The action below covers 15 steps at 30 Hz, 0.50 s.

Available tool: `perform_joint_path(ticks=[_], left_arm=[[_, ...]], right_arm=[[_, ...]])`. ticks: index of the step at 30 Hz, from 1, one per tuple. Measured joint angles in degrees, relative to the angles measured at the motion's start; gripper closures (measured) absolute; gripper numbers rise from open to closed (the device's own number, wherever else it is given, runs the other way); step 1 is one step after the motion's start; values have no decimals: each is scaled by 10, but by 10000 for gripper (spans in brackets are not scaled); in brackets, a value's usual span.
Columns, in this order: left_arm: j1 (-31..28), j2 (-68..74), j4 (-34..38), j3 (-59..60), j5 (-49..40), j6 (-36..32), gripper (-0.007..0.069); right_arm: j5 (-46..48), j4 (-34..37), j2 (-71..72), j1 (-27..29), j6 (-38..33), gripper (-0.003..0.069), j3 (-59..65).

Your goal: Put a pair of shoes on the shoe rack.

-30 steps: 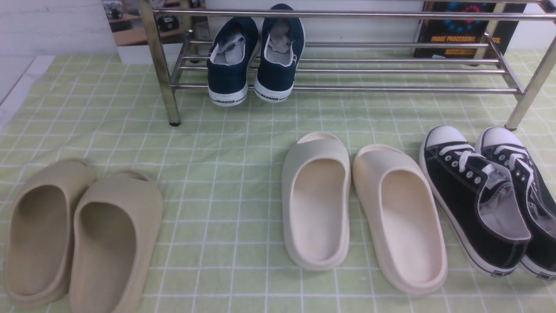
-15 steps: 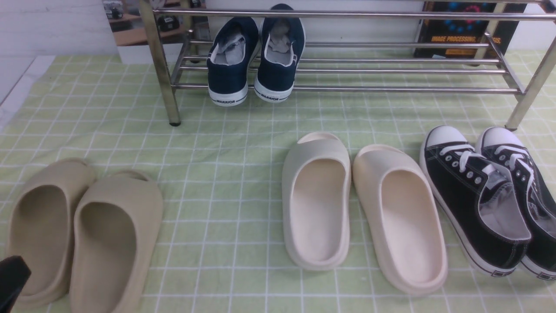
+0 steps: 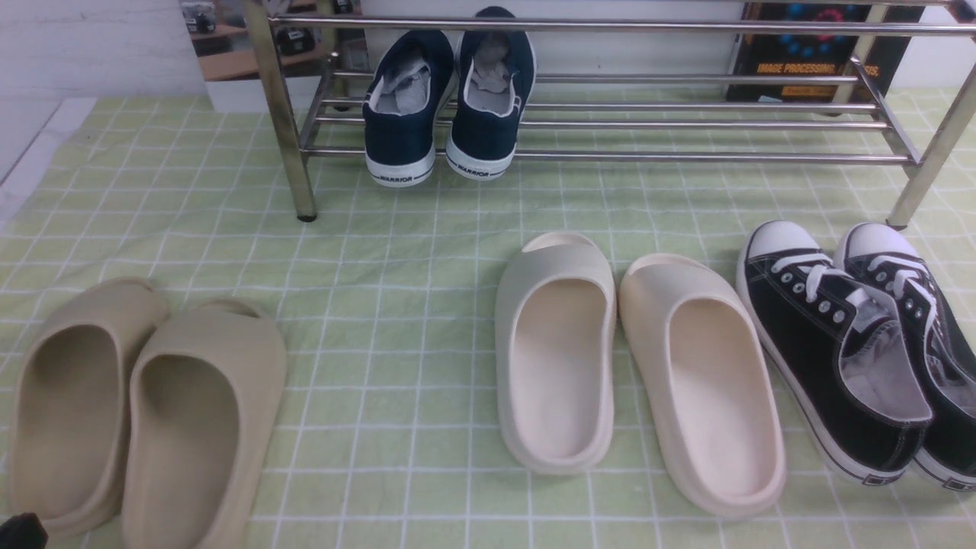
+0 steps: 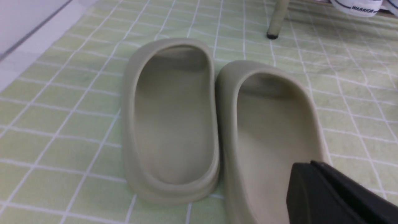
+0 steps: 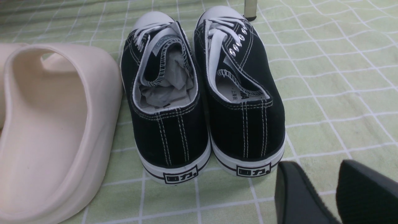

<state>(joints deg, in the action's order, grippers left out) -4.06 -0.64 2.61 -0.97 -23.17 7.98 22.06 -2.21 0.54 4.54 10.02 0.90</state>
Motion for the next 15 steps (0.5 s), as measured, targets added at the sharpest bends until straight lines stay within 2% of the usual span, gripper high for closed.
perform_joint_path(ticks=[5, 12, 15], left_arm=[[-1, 0, -11, 25, 15, 48, 638], [2, 0, -11, 26, 12, 38, 638], [22, 0, -12, 26, 12, 28, 638]], right_arm=[[0, 0, 0, 0, 0, 419, 0], [0, 0, 0, 0, 0, 419, 0], [0, 0, 0, 0, 0, 419, 0]])
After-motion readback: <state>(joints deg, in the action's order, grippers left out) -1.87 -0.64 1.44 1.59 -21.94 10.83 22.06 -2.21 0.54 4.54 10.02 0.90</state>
